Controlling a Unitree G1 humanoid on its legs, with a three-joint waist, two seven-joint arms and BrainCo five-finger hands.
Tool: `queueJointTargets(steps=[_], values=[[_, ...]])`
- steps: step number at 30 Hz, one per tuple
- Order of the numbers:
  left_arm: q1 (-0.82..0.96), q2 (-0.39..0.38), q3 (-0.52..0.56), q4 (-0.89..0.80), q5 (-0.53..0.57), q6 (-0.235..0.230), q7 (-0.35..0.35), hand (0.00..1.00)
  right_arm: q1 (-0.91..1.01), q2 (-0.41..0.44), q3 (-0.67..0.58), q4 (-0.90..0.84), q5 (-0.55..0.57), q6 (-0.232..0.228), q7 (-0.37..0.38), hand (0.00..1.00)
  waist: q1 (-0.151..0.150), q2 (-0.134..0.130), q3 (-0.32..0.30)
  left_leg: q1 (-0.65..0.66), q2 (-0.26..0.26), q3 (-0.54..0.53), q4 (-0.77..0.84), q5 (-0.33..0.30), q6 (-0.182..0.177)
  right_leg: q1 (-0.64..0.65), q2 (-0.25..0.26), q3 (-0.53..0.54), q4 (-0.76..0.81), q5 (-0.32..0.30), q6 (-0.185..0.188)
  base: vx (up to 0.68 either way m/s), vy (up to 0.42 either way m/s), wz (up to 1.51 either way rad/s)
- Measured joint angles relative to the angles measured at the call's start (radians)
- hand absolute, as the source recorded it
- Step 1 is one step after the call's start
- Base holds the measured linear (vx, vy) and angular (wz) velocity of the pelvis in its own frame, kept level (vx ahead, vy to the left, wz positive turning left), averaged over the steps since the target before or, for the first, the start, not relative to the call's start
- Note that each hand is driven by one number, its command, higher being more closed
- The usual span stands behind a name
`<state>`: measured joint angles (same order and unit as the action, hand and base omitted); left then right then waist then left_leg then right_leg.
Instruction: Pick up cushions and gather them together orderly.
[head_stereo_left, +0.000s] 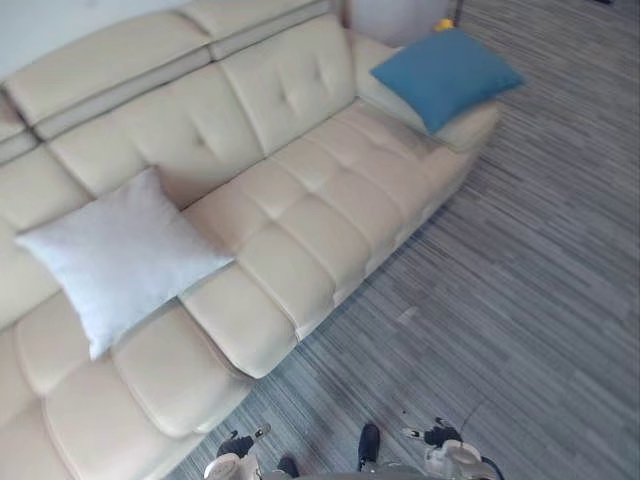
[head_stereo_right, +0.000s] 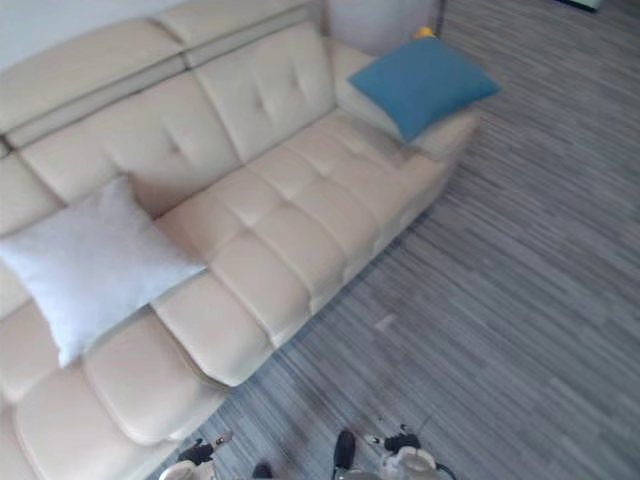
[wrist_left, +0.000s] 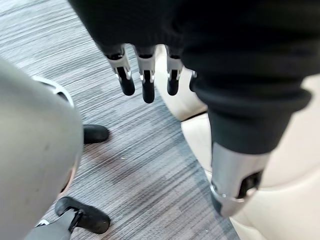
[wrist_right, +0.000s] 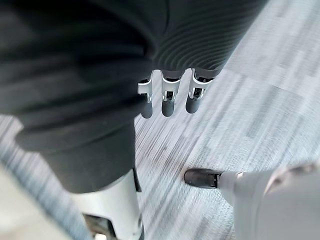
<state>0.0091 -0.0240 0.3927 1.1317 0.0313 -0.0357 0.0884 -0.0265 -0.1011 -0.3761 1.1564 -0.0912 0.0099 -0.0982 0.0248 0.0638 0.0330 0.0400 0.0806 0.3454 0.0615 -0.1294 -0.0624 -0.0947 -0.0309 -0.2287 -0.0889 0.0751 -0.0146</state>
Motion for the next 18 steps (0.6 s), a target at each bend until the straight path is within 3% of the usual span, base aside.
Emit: queueJointTargets(steps=[1,2,3,4,5,6,7,10,13,14,16,17,18], values=[[0.0,0.009,-0.019,-0.001,0.007,-0.001,0.0,0.0,0.015,0.01,-0.004,0.005,0.014,0.001,0.0,0.0,-0.012,-0.001,0.002,-0.019,0.015,-0.001,0.076,-0.02,-0.028,0.014,0.0,0.003,0.0,-0.018,-0.003,0.09,-0.051,-0.07],[0.001,0.014,-0.024,-0.002,0.008,-0.001,-0.002,0.0,0.017,0.018,-0.01,0.003,0.023,0.0,0.0,0.0,-0.017,-0.008,0.005,-0.042,0.022,-0.002,0.133,-0.029,-0.034,0.021,-0.003,0.007,0.001,-0.029,-0.006,0.05,-0.096,0.0],[0.001,0.019,-0.017,-0.01,0.008,-0.001,-0.002,0.0,0.016,0.023,-0.011,0.009,0.024,0.0,-0.001,0.0,-0.022,-0.029,0.025,-0.115,0.059,-0.001,0.343,-0.046,-0.024,0.029,-0.006,0.023,0.027,-0.057,-0.004,0.01,-0.151,-0.29],[0.004,0.017,0.025,-0.032,0.01,-0.001,-0.003,0.0,0.012,0.024,-0.005,0.011,0.024,0.0,-0.005,0.0,-0.008,-0.025,0.048,-0.197,0.128,-0.014,0.606,-0.027,0.01,0.047,0.016,0.046,0.07,-0.087,-0.017,0.01,-0.146,-0.5],[0.007,0.011,0.05,-0.04,0.005,-0.001,-0.003,0.0,0.013,0.03,0.011,0.006,0.028,0.0,-0.011,0.0,-0.002,-0.016,0.053,-0.239,0.159,-0.037,0.726,0.006,0.056,0.062,0.034,0.065,0.09,-0.102,-0.033,0.0,-0.069,-0.56],[0.013,0.006,0.064,-0.046,0.003,-0.002,-0.003,0.0,0.012,0.027,0.028,-0.004,0.028,0.0,-0.017,0.0,0.004,-0.018,0.06,-0.264,0.171,-0.058,0.788,0.011,0.073,0.067,0.042,0.081,0.105,-0.114,-0.045,0.05,0.024,-0.81],[0.022,-0.003,0.068,-0.069,0.006,-0.002,-0.003,0.0,0.005,0.021,0.063,-0.004,0.028,-0.001,-0.027,0.0,0.022,-0.012,0.058,-0.302,0.157,-0.111,0.852,-0.066,0.056,0.071,0.049,0.136,0.143,-0.143,-0.047,0.06,0.047,-0.89],[0.021,-0.032,0.059,-0.112,0.006,0.0,-0.003,0.0,-0.021,0.037,0.079,-0.005,0.028,0.0,-0.028,0.0,0.041,-0.007,0.061,-0.367,0.079,-0.167,0.697,-0.124,0.045,0.064,0.049,0.241,0.143,-0.141,-0.05,0.13,0.111,-1.16],[0.023,-0.042,0.062,-0.128,0.007,0.006,-0.003,0.0,-0.019,0.064,0.085,-0.044,0.026,0.011,-0.029,0.0,0.047,0.001,0.057,-0.378,0.025,-0.251,0.443,-0.113,0.026,0.058,0.052,0.319,0.146,-0.154,-0.028,0.15,0.22,-1.1],[0.026,-0.051,0.07,-0.126,0.005,0.012,-0.004,0.0,-0.02,0.066,0.086,-0.048,0.026,0.015,-0.029,0.0,0.058,0.014,0.047,-0.364,0.026,-0.282,0.377,-0.067,0.015,0.049,0.069,0.366,0.158,-0.168,-0.005,0.26,0.33,-1.44],[0.036,-0.052,0.102,-0.139,0.006,0.021,-0.004,0.0,-0.007,0.092,0.102,-0.05,0.026,0.019,-0.026,0.0,0.07,-0.006,0.017,-0.339,0.022,-0.209,0.361,-0.087,0.046,0.042,0.049,0.414,0.186,-0.184,0.026,0.29,0.266,-1.2],[0.042,-0.046,0.102,-0.148,0.006,0.022,-0.004,0.0,0.001,0.112,0.119,-0.061,0.026,0.02,-0.024,0.0,0.072,-0.033,0.003,-0.312,0.019,-0.148,0.338,-0.092,0.052,-0.013,0.024,0.386,0.319,-0.221,0.089,0.33,0.224,-1.1],[0.04,-0.043,0.101,-0.149,0.006,0.023,-0.003,0.0,0.003,0.128,0.135,-0.072,0.026,0.019,-0.02,0.0,0.08,-0.041,-0.001,-0.271,0.012,-0.1,0.306,-0.101,0.061,-0.051,0.002,0.34,0.438,-0.246,0.135,0.31,0.218,-1.14]])
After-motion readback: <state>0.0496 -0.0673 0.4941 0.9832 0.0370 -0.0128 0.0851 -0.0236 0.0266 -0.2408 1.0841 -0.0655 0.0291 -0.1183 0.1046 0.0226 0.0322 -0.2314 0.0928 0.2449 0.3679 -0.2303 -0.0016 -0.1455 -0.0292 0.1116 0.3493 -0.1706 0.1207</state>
